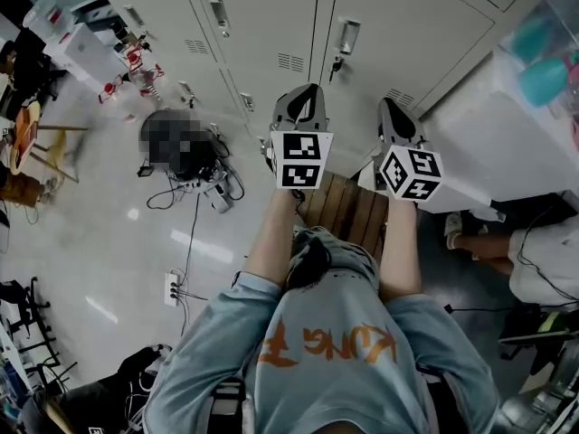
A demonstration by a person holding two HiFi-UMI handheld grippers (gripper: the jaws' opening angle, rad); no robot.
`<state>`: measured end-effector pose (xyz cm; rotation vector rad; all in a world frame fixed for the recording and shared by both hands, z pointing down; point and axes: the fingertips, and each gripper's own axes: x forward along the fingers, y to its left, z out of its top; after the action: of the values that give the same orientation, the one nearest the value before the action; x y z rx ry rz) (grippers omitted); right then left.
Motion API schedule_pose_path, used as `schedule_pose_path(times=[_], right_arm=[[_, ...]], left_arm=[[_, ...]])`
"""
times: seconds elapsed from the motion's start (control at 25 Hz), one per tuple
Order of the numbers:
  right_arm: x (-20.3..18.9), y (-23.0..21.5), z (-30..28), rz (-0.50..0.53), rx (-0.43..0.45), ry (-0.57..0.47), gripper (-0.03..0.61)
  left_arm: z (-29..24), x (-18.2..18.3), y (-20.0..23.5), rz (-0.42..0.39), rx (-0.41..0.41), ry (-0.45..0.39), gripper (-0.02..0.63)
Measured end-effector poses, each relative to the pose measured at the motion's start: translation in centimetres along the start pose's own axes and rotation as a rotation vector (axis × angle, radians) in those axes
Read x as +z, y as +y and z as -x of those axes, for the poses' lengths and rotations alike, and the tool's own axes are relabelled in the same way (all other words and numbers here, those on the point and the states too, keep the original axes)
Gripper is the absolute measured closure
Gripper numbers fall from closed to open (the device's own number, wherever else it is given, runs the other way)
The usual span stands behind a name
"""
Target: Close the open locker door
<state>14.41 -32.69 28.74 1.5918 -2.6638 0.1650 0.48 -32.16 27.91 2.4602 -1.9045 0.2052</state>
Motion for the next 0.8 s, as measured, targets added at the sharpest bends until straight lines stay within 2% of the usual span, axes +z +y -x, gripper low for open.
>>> schedule_pose_path(times=[0.48, 0.8], right_arm=[[1.6, 1.3, -0.3, 0.024, 0.031, -0.032, 0.546], [2.2, 2.6, -0.2, 0.064, 0.048, -0.026, 0.546]], left_arm=[[1.1, 1.6, 1.1, -0.017, 0.03, -0.038, 0.592], [2.1, 1.5, 1.9, 0.012, 0.041, -0.04, 0.592]])
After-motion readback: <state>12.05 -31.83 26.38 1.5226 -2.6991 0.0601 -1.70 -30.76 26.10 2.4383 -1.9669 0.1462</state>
